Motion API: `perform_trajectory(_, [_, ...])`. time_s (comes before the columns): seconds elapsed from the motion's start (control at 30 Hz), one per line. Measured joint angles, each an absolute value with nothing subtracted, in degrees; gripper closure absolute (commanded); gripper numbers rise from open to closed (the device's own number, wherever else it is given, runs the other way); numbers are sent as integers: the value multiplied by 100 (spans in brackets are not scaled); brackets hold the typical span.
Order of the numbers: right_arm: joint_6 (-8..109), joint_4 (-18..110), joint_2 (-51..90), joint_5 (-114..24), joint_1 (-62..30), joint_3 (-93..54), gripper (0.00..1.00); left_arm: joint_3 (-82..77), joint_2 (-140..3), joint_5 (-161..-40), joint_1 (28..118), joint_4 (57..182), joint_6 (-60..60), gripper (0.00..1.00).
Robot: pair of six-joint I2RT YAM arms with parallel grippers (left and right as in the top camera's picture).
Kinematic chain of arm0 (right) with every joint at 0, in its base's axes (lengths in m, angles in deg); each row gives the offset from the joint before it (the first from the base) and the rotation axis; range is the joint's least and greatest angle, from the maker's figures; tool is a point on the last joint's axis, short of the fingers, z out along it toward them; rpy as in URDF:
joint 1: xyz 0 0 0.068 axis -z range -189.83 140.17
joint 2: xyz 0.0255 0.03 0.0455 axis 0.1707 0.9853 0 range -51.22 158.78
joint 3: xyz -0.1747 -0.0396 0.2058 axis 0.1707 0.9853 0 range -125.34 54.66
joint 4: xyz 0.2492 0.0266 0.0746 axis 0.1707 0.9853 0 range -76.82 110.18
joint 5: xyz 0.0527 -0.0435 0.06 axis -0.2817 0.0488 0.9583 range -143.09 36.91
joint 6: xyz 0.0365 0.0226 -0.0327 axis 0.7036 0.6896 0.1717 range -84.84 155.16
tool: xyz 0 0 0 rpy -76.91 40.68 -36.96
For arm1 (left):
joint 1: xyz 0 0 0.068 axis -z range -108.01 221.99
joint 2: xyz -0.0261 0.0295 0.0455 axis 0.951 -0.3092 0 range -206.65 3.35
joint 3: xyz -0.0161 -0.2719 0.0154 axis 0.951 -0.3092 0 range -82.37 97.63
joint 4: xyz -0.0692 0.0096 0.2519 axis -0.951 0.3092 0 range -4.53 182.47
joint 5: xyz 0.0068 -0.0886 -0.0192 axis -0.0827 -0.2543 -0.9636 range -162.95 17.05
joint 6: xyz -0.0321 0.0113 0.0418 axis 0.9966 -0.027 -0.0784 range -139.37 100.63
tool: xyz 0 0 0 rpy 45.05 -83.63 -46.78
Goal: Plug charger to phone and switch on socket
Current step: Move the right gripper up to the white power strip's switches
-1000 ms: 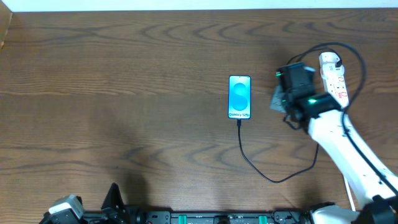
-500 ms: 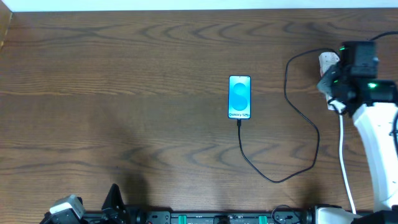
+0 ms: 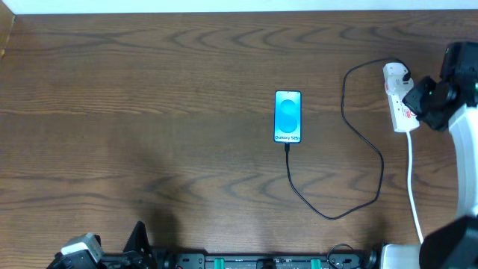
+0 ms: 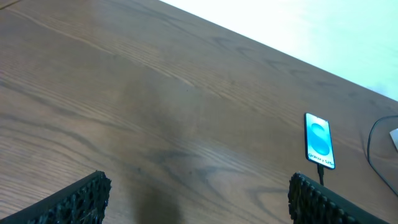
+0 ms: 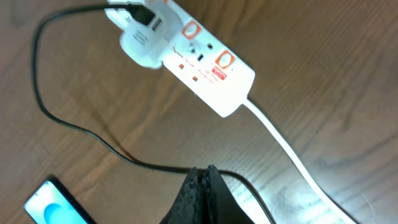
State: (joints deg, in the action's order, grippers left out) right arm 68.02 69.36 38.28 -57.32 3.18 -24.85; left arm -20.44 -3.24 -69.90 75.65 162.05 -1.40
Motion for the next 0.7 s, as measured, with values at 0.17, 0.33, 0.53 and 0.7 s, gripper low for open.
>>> perform_trajectory(0.17, [6706,7469,4418,-5668,318,-3287,99,-2044,-324,-6981,7565,16198,-140,9])
perform_trajectory(0.33, [6590,7869,4918,-5642,318,-3987,99,-2048,-324,-6979,7565,16200,-140,9])
perform_trajectory(0.53, [6553,7898,5084,-5629,318,-4164,99,-2048,-324,-6979,7447,16200,-140,9])
perform_trajectory(0.7, [6549,7895,5084,-5592,318,-4194,99,-2048,-324,-6979,7154,16200,-140,9])
